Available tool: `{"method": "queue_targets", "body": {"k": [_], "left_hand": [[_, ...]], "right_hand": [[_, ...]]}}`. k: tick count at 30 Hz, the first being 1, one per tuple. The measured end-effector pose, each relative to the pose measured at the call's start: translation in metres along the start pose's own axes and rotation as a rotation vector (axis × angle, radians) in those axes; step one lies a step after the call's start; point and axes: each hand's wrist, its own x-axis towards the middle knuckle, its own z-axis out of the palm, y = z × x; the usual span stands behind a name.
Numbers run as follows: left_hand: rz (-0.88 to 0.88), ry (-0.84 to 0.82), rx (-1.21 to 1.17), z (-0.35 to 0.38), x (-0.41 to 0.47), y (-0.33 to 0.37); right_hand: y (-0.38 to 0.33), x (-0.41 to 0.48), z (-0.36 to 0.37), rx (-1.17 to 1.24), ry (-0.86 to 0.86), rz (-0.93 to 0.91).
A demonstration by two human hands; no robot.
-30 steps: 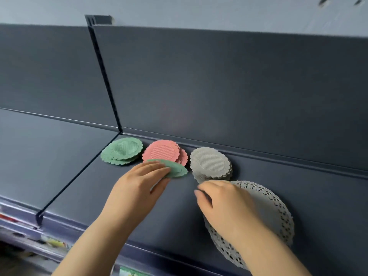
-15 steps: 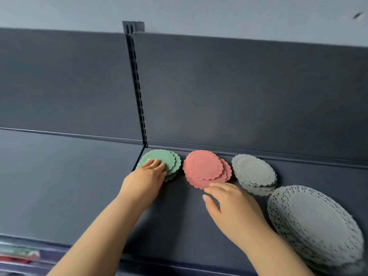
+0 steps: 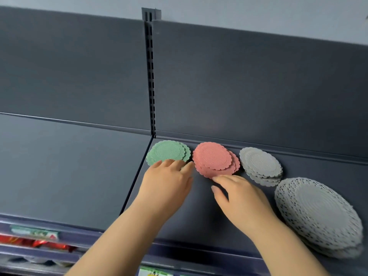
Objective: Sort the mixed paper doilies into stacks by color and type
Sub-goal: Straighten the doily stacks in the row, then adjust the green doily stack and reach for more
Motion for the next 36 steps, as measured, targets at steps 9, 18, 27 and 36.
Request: {"method": "queue_targets", "body": {"k": [9, 18, 27, 36], "left_hand": [[0.104, 0.047, -0.039, -0.01, -0.016, 0.086], [0.215, 0.103, -0.094, -0.023, -0.032, 0.237], [0.26, 0.111, -0.138, -0.019, -0.056, 0.365], [0.287, 0.064, -0.134, -0.003, -0.062, 0.405]], "right_hand": [[0.047, -0.05, -0.027, 0.025, 0.056, 0.044], [0.147, -0.16, -0.09, 0.03, 0.108, 0.142], [0.237, -0.274, -0.134, 0.022, 0.148, 0.297], [0.271, -0.303, -0.138, 0.032, 0.125, 0.329]]}}
